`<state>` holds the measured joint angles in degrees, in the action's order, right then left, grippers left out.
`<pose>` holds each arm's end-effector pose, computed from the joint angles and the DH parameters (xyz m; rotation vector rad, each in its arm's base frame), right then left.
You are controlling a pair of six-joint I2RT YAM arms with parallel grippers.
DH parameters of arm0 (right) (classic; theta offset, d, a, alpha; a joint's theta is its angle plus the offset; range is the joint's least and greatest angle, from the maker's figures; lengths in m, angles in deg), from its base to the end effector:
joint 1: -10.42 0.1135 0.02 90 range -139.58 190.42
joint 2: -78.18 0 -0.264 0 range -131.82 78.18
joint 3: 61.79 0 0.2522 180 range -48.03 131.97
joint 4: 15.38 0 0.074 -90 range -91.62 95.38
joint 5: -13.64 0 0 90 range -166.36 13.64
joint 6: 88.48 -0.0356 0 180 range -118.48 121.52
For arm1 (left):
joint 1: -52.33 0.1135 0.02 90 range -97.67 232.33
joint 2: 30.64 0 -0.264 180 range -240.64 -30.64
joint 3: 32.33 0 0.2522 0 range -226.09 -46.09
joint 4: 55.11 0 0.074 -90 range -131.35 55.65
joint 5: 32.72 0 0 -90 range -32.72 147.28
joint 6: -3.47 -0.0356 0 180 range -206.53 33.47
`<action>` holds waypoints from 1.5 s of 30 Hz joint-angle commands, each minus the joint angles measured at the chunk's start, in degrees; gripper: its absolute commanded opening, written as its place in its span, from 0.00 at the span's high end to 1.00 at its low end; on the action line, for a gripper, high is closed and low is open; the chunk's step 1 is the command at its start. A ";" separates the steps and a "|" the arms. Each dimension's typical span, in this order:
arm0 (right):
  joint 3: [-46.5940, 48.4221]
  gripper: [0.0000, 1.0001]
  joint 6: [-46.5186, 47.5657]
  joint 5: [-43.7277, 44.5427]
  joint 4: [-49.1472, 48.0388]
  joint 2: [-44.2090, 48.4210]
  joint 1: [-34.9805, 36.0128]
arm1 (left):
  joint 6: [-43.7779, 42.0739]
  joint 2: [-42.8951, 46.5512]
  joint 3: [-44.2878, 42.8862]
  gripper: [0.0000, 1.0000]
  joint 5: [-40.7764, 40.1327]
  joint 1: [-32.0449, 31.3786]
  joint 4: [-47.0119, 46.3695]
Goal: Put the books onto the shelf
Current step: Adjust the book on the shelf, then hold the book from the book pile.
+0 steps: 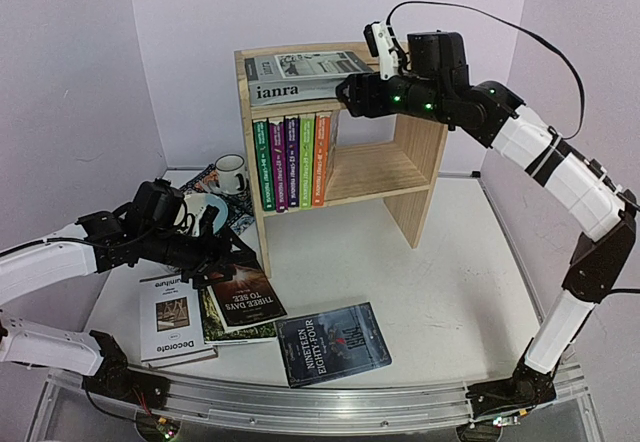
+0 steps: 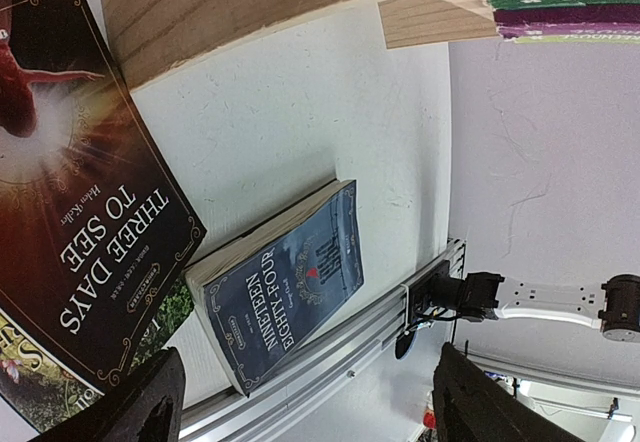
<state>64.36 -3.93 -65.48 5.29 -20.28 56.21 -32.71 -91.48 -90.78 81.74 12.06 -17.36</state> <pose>0.2770 0.2751 0.5051 -0.3581 1.4338 0.5922 0.1619 -0.1565 0.2649 -0.0459 2.5729 -1.2492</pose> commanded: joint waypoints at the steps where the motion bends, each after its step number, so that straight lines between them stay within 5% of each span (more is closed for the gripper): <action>1: 2.51 0.24 1.38 -0.99 -2.34 -1.09 1.17 | -1.08 -0.10 -1.46 0.13 0.75 0.23 -1.89; 8: 1.89 0.02 1.45 -0.85 -2.19 -0.02 1.14 | -0.88 0.60 -1.24 0.13 0.36 0.28 -1.88; 16: -4.14 0.02 1.70 0.26 -1.81 7.64 1.15 | -1.27 2.44 -1.04 0.13 -1.86 0.25 0.30; 32: -33.32 0.02 -6.38 -3.70 2.32 29.58 1.23 | -3.12 1.58 -7.71 0.10 -20.65 0.28 24.13; 45: -62.73 0.02 -22.25 -18.38 -7.88 30.52 1.64 | -2.74 -0.85 -2.64 0.10 -14.94 0.25 17.07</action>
<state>5.80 -19.13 -79.12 3.08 11.45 57.24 -35.13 -92.10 -94.27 63.49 12.06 4.61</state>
